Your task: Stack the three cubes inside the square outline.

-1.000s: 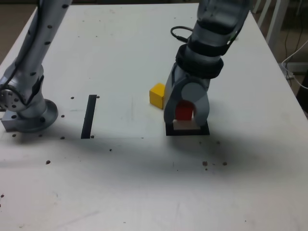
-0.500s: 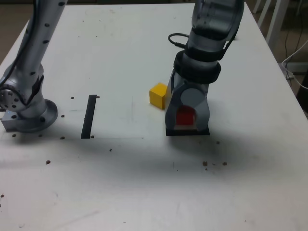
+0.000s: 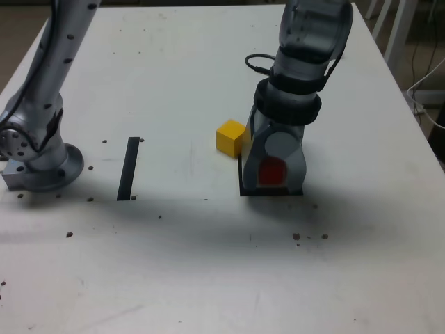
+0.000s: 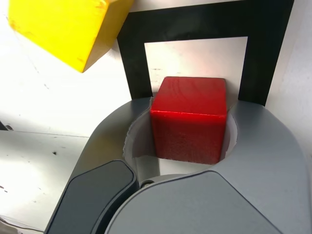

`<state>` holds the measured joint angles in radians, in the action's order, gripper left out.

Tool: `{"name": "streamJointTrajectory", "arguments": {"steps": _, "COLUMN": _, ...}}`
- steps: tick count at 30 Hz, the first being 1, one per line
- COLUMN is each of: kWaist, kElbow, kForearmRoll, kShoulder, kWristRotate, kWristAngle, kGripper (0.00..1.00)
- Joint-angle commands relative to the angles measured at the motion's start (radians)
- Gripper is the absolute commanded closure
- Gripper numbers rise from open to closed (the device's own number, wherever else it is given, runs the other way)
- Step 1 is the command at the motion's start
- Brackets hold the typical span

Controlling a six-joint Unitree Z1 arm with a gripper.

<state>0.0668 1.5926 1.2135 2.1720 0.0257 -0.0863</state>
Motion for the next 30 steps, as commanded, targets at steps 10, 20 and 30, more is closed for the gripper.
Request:
{"name": "streamJointTrajectory", "arguments": {"steps": 10, "kWaist": -0.005, "kElbow": -0.032, "kForearmRoll": -0.043, "kShoulder": -0.004, "kWristRotate": -0.007, "kWristAngle": -0.005, "kGripper": 0.02}}
{"name": "streamJointTrajectory", "arguments": {"steps": 20, "kWaist": -0.005, "kElbow": -0.088, "kForearmRoll": -0.014, "kShoulder": -0.101, "kWristRotate": 0.062, "kWristAngle": 0.086, "kGripper": 0.01}}
{"name": "streamJointTrajectory", "arguments": {"steps": 30, "kWaist": -0.012, "kElbow": -0.154, "kForearmRoll": 0.048, "kShoulder": -0.230, "kWristRotate": 0.116, "kWristAngle": 0.184, "kGripper": 0.01}}
